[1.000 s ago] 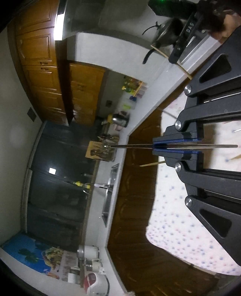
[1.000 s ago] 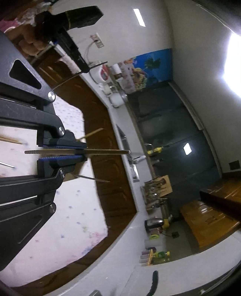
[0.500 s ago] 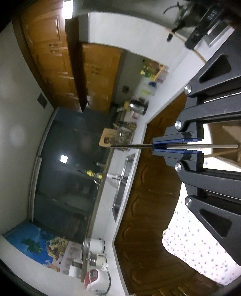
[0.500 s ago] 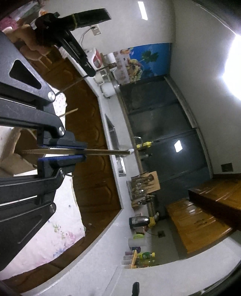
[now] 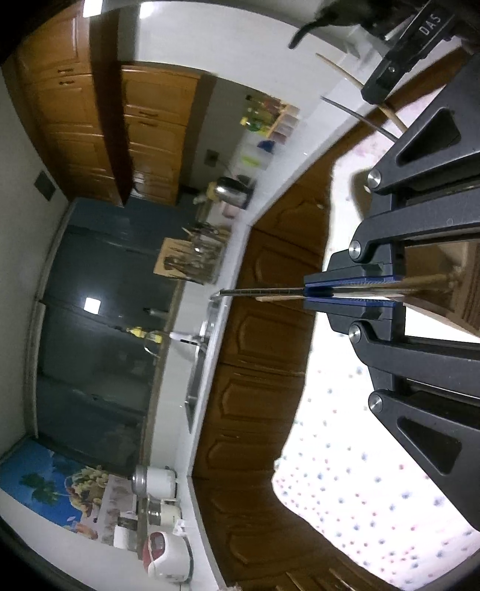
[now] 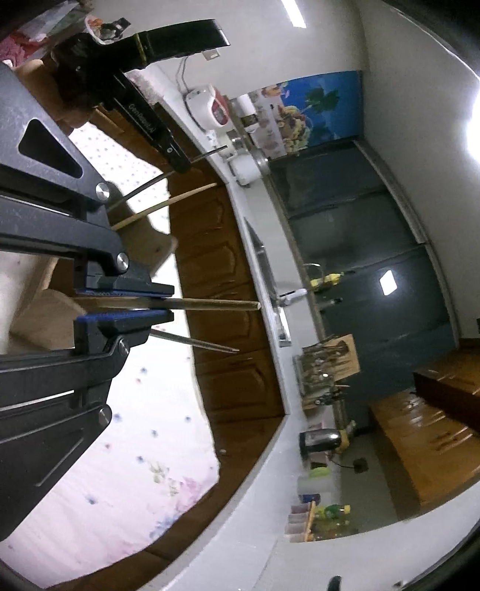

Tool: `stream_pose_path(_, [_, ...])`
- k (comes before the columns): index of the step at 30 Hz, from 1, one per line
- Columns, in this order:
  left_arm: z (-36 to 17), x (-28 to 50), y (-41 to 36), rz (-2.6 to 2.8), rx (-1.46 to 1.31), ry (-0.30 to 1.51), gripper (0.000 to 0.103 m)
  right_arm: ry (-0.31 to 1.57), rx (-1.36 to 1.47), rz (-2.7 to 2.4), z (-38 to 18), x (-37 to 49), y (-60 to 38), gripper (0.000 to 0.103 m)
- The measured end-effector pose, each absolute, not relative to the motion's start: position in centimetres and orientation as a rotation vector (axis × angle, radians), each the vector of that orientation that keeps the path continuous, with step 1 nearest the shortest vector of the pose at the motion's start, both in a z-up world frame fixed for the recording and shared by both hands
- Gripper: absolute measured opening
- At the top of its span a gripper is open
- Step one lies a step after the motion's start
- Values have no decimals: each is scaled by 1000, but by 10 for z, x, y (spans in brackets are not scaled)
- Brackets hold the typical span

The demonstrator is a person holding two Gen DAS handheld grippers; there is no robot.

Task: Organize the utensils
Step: 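Lift both held chopsticks and carry them over the wooden utensil holder, then open both tools to drop the chopsticks into the holder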

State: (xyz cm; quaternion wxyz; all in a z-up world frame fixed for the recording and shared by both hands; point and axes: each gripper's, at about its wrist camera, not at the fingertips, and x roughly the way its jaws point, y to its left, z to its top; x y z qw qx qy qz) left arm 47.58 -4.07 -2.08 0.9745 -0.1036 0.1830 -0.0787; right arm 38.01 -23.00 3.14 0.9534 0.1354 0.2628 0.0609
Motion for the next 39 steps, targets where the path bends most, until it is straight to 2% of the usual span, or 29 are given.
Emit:
stream_pose_path(10, [3, 479, -31, -175, -176, 418, 3, 573, 285, 115, 26, 384, -233, 7])
stream_pose_path(21, [2, 487, -27, -182, -164, 436, 4, 608, 336, 115, 20, 390, -240, 7])
stream_pose_path(26, [1, 487, -32, -191, -161, 461, 4, 616, 339, 119, 19, 389, -240, 13])
stream_pose_path(29, [9, 485, -28, -191, -168, 463, 7, 611, 356, 137, 21, 385, -241, 25])
stream_pose_path(31, [15, 479, -25, -193, -170, 458, 20, 599, 366, 141, 25, 380, -243, 44])
stream_pose_path(32, [19, 473, -23, -189, -174, 451, 28, 591, 368, 139, 26, 377, -244, 47])
stream_pose_path(34, [28, 459, -19, -189, -176, 435, 30, 566, 373, 124, 32, 367, -247, 55])
stream_pose_path(35, [29, 452, -15, -198, -172, 431, 35, 553, 380, 116, 35, 361, -249, 60])
stream_pose_path(36, [32, 444, -12, -195, -169, 425, 46, 543, 393, 111, 36, 355, -252, 72])
stream_pose_path(37, [34, 433, -8, -189, -168, 415, 51, 536, 406, 112, 38, 351, -254, 79])
stream_pose_path(39, [35, 414, 2, -182, -171, 399, 64, 521, 426, 112, 41, 340, -257, 81])
